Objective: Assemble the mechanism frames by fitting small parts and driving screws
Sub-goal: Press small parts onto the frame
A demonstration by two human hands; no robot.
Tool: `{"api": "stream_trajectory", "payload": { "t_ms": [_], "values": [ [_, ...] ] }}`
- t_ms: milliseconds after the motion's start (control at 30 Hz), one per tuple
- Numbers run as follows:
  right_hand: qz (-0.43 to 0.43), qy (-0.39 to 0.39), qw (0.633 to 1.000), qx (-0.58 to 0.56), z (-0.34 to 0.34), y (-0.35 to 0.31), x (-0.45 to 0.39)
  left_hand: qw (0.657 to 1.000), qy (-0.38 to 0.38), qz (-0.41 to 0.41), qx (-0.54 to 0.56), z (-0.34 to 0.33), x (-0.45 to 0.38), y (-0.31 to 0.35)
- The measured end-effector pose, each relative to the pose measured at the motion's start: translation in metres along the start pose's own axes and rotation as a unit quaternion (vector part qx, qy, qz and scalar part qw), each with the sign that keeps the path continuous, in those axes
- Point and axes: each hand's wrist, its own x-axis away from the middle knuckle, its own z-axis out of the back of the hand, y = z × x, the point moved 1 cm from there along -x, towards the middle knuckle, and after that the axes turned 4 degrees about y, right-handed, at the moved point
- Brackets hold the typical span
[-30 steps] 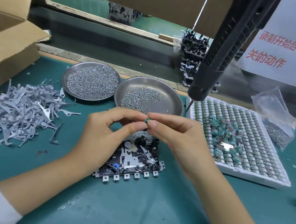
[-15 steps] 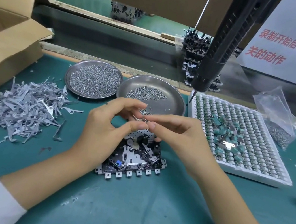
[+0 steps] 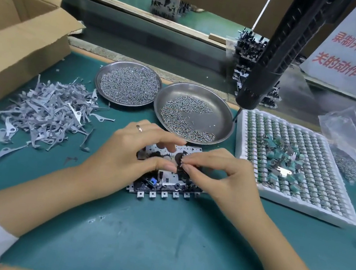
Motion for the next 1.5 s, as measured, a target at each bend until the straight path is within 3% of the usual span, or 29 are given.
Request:
{"api": "stream_trajectory", "payload": {
  "t_ms": [133, 234, 801, 1001, 1135, 1502],
  "values": [
    [0.135, -0.014, 0.986, 0.100, -0.010, 0.002, 0.009, 0.999, 0.028, 0.031, 0.024, 0.007, 0.004, 0.004],
    [0.189, -0.019, 0.973, 0.128, -0.015, 0.003, 0.011, 0.998, 0.028, 0.054, 0.031, 0.007, 0.002, 0.006],
    [0.229, -0.055, 0.959, 0.157, -0.014, 0.009, 0.011, 0.997, 0.003, 0.076, -0.011, -0.003, 0.012, 0.008],
    [0.213, -0.068, 0.964, 0.142, -0.014, 0.008, 0.012, 0.998, -0.012, 0.046, -0.052, -0.003, 0.015, 0.012],
    [0.133, -0.085, 0.984, 0.079, -0.012, 0.006, 0.012, 0.990, -0.042, -0.001, -0.132, -0.008, 0.020, 0.015],
    [0.051, -0.099, 0.994, 0.009, -0.010, 0.002, 0.011, 0.990, -0.036, 0.016, -0.135, -0.011, 0.022, 0.013]
  ]
}}
